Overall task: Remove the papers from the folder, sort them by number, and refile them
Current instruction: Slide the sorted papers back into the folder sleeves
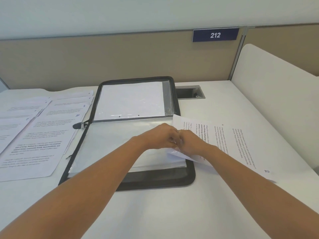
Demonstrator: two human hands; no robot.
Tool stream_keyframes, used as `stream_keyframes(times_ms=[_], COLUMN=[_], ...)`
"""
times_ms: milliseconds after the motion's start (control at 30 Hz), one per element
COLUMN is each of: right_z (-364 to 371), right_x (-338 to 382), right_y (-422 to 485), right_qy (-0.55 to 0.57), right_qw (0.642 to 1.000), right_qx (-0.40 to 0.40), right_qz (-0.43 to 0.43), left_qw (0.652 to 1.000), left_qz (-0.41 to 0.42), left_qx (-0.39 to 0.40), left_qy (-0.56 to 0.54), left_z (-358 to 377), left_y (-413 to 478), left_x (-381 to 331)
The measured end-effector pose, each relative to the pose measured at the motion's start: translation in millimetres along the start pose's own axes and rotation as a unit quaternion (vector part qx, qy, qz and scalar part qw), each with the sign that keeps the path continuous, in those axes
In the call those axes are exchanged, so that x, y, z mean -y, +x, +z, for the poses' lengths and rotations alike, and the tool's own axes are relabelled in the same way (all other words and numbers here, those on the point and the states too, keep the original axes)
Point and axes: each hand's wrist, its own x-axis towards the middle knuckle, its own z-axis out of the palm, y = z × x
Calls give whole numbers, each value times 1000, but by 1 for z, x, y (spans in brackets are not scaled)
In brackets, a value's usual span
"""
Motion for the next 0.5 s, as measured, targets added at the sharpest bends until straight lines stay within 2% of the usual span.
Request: stream_keyframes(times_ms=[67, 100, 167, 200, 267, 300, 400, 500], right_z=[-1, 0, 2, 4, 8, 12, 22, 21], right_x=[-7, -13, -25, -29, -32, -33, -36, -37], right_y=[2, 4, 9, 10, 8, 6, 5, 6], right_qy=[39, 49, 25, -9, -84, -117, -154, -166], right_qw=[999, 998, 998, 999, 995, 992, 986, 985], right_qx=[-17, -34, -59, -52, -18, 2, 24, 24], right_qz=[0, -2, 3, 14, 42, 53, 57, 49], left_qw=[999, 992, 955, 932, 905, 903, 915, 928], left_qz=[-22, -44, -108, -151, -246, -287, -357, -366], left_qx=[-7, -25, -102, -147, -203, -200, -104, -24], left_qy=[-49, -112, -258, -296, -280, -251, -155, -60], left_z=[2, 2, 2, 2, 5, 8, 17, 27], left_y=[-1, -1, 0, 2, 8, 11, 21, 31], left_x=[3, 3, 4, 7, 15, 19, 25, 20])
